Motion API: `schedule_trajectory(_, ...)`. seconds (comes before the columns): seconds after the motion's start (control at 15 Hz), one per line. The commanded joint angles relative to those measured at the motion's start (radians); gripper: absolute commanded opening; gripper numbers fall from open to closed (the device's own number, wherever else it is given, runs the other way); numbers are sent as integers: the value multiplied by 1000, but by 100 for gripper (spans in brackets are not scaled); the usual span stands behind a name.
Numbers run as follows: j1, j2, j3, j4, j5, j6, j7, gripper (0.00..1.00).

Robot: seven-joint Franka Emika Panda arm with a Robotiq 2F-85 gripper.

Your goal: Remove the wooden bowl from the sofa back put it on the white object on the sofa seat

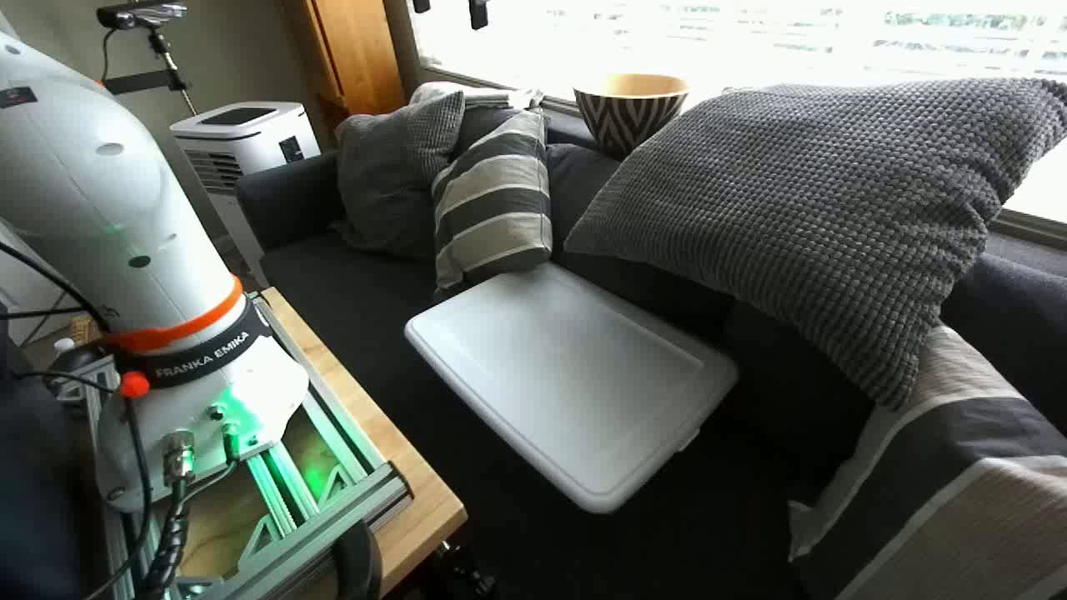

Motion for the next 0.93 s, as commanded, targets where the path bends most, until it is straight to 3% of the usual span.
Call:
schedule_trajectory(0.0, -12, 2, 9, 3, 7, -3, -6, 100)
schedule_trajectory(0.47, -12, 2, 9, 3, 7, -3, -6, 100)
schedule_trajectory(0.6, 3, 56, 33, 52, 25, 0, 32, 100)
schedule_trajectory(0.87, 3, 221, 159, 199, 68, -14, 283, 100)
